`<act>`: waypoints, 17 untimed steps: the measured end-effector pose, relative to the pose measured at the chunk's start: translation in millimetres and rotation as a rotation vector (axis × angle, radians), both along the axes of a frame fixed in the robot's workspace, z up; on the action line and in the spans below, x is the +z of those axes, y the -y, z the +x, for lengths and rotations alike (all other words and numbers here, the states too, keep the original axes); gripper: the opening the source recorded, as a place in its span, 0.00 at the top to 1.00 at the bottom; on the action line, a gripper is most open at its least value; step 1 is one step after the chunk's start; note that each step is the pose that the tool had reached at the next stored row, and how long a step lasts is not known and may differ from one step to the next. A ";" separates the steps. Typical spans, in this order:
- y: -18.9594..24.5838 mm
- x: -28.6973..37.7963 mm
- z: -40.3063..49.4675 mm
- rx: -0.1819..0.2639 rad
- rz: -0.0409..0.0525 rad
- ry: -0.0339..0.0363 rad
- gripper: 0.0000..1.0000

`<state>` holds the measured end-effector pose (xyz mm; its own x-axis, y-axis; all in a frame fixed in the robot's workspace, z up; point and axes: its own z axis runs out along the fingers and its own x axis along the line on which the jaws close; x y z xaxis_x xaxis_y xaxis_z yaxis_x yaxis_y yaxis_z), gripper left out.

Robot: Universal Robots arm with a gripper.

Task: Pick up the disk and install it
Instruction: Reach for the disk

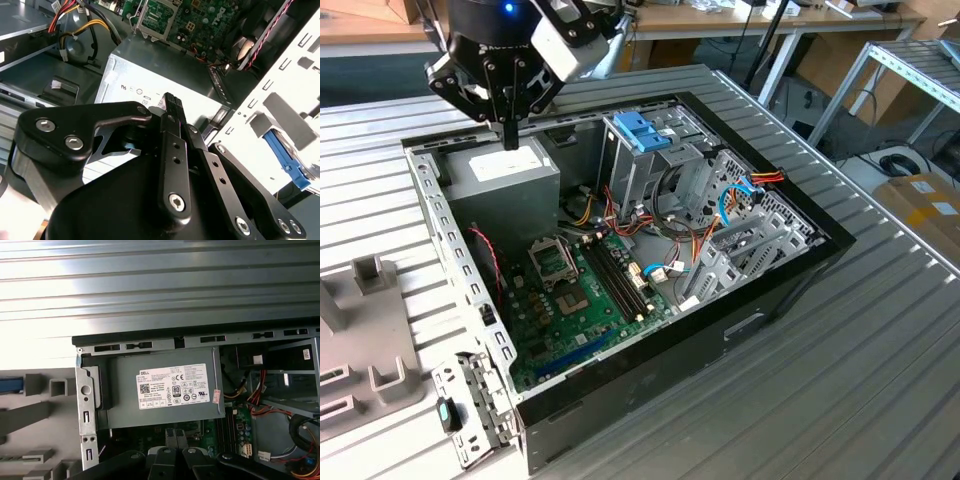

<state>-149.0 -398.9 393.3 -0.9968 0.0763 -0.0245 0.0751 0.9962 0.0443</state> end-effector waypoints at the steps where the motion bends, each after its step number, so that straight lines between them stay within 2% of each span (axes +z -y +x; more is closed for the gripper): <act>1: 0.0 0.0 -0.4 0.000 -0.0001 0.0000 0.89; 17: 0.0 0.0 -11.2 0.000 0.0000 0.0000 0.89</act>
<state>-160.2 -398.9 393.3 -0.9968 0.0762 -0.0245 0.0751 0.9962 0.0443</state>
